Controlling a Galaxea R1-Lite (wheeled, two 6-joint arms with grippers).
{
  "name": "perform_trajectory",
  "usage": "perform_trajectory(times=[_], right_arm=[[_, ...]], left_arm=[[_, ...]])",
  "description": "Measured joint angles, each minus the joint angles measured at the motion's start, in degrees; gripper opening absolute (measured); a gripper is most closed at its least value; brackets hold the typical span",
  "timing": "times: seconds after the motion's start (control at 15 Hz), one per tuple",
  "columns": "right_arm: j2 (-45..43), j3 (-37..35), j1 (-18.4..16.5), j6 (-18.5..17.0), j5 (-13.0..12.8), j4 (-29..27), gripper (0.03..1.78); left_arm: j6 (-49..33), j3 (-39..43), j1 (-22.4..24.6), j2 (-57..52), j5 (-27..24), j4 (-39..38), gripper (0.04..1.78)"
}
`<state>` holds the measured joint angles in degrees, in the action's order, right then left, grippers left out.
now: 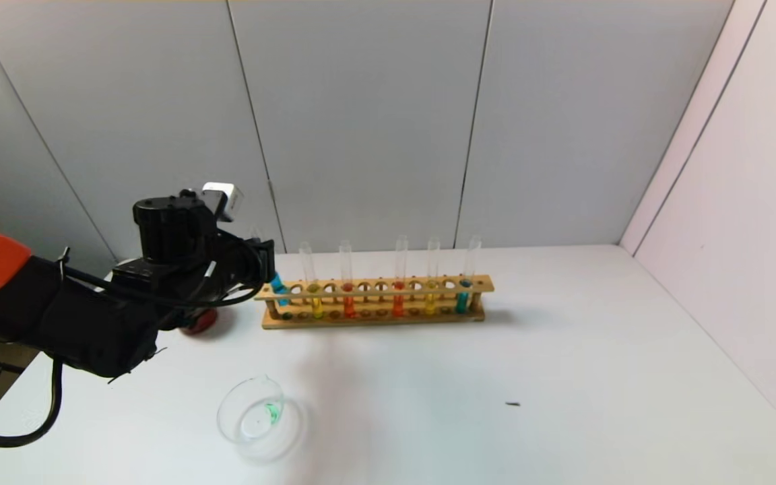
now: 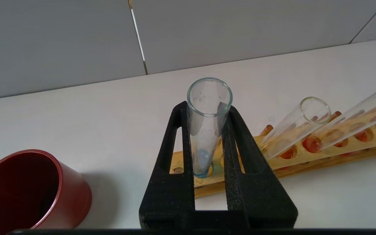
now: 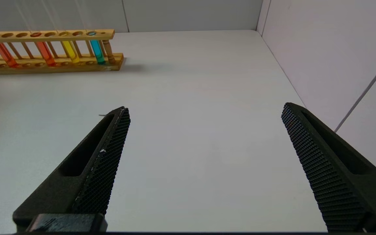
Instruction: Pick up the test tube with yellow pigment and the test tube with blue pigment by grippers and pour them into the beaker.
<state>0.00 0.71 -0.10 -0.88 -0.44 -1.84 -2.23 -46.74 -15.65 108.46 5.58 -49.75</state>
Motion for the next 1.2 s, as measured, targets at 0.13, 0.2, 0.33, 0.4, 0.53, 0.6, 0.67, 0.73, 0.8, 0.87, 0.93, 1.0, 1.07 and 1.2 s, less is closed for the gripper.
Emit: perform_trajectory(times=[0.13,0.2,0.33,0.4,0.53,0.6,0.67,0.73,0.8,0.87,0.93,1.0,1.07,1.2], right_arm=[[0.0,0.0,0.0,0.0,0.0,0.0,1.7],[0.0,0.0,0.0,0.0,0.0,0.0,1.7],[0.0,0.0,0.0,0.0,0.0,0.0,1.7],[0.0,0.0,0.0,0.0,0.0,0.0,1.7],[0.0,0.0,0.0,0.0,0.0,0.0,1.7],[0.0,0.0,0.0,0.0,0.0,0.0,1.7],[0.0,0.0,0.0,0.0,0.0,0.0,1.7],[0.0,0.0,0.0,0.0,0.0,0.0,1.7],[0.0,0.0,0.0,0.0,0.0,0.0,1.7],[0.0,0.0,0.0,0.0,0.0,0.0,1.7],[0.0,0.0,0.0,0.0,0.0,0.0,1.7],[0.0,0.0,0.0,0.0,0.0,0.0,1.7],[0.0,0.0,0.0,0.0,0.0,0.0,1.7],[0.0,0.0,0.0,0.0,0.0,0.0,1.7]], left_arm=[[0.1,-1.6,0.0,-1.6,0.3,4.2,0.3],[0.3,-2.5,0.0,-2.2,0.8,6.1,0.3],[1.5,-4.4,-0.1,-3.2,1.4,8.9,0.3],[2.1,-5.5,-0.2,-3.7,1.5,10.5,0.3],[2.3,-7.8,-0.7,-4.5,1.8,13.7,0.3],[2.4,-9.0,-1.0,-4.9,1.9,15.1,0.3],[2.4,-10.0,-1.4,-5.3,2.1,16.9,0.3],[2.5,-11.0,-1.9,-5.7,2.6,18.0,0.3],[2.6,-12.0,-2.3,-6.1,3.1,18.9,0.3],[2.8,-13.2,-2.5,-6.6,3.6,20.1,0.3],[2.9,-14.3,-2.9,-7.2,3.8,21.6,0.3],[2.9,-15.0,-3.2,-7.9,3.9,22.8,0.3],[2.9,-15.5,-3.8,-8.7,3.9,24.2,0.3],[2.9,-16.0,-4.8,-10.7,4.5,26.6,0.3]])
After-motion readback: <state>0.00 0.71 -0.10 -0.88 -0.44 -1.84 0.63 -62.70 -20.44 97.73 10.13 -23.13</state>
